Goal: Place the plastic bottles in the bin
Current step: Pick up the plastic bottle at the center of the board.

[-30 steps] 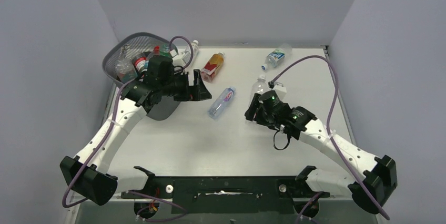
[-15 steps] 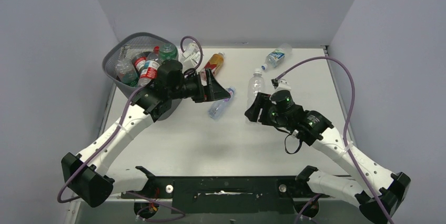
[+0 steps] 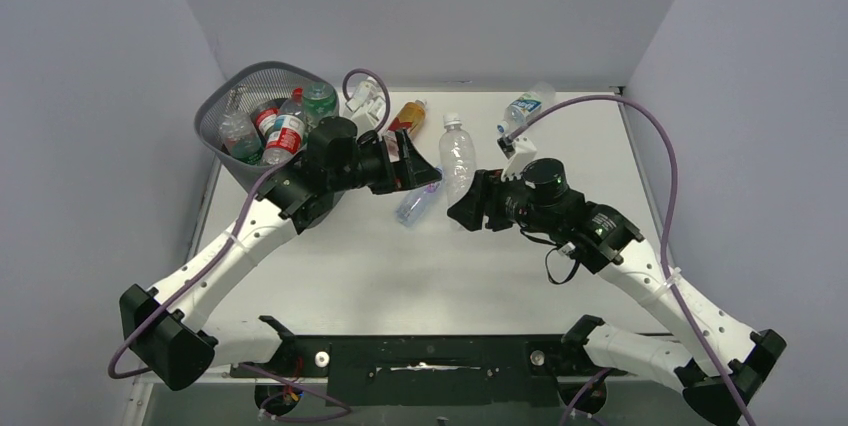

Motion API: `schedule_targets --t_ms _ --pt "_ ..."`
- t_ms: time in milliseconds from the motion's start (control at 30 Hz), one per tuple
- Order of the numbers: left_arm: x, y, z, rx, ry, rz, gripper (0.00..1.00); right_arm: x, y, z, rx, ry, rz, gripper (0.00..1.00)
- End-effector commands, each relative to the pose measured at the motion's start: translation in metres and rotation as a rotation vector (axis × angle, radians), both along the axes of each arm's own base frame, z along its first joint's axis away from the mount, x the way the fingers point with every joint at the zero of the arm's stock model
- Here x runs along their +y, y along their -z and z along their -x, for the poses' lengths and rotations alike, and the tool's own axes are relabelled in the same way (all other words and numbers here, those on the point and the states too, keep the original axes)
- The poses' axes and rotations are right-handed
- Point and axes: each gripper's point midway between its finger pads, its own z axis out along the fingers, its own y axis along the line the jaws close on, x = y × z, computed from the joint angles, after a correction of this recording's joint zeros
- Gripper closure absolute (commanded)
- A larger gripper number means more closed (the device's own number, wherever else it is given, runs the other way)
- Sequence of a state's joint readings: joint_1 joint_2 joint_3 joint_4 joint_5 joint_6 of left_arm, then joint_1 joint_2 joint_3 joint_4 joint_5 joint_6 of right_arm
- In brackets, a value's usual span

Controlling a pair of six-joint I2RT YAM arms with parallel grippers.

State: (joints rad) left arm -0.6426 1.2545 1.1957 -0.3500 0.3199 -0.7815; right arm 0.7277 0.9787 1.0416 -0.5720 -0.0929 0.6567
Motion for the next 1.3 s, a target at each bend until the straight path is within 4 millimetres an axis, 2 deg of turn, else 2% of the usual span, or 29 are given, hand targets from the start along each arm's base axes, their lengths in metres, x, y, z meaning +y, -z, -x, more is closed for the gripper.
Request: schedule_targets --t_ms 0,267,467,900,1033,1133,1200,1233,1267 --pt "0.005 -0.048 -0.002 -0.124 -0.045 0.075 0.14 0.017 -0.036 -0.004 -0.097 -0.072 -0.058 0.44" --pt "0.007 -0.063 0.003 -0.141 -0.069 0.132 0.14 0.029 -0.035 -0.005 -0.086 -0.079 -0.062 0.44" --pt "0.000 -0.052 0.004 -0.122 -0.059 0.119 0.14 0.043 -0.040 -0.001 -0.096 -0.106 -0.062 0.44" --pt "0.001 -0.033 -0.003 -0.107 -0.089 0.052 0.14 0.070 -0.042 0.012 -0.103 -0.154 -0.059 0.44" --pt "0.002 -0.035 -0.004 -0.115 -0.090 0.033 0.26 0.070 -0.040 0.011 -0.100 -0.149 -0.052 0.44" --pt "0.002 -0.038 -0.006 -0.118 -0.090 0.019 0.44 0.069 -0.038 0.010 -0.099 -0.139 -0.043 0.42" --pt "0.001 -0.037 -0.008 -0.111 -0.090 0.006 0.51 0.068 -0.038 0.009 -0.097 -0.131 -0.040 0.36" --pt "0.000 -0.037 -0.008 -0.108 -0.084 0.002 0.57 0.067 -0.038 0.009 -0.098 -0.128 -0.040 0.31" --pt "0.000 -0.036 -0.008 -0.105 -0.078 -0.006 0.60 0.067 -0.038 0.009 -0.097 -0.125 -0.038 0.24"
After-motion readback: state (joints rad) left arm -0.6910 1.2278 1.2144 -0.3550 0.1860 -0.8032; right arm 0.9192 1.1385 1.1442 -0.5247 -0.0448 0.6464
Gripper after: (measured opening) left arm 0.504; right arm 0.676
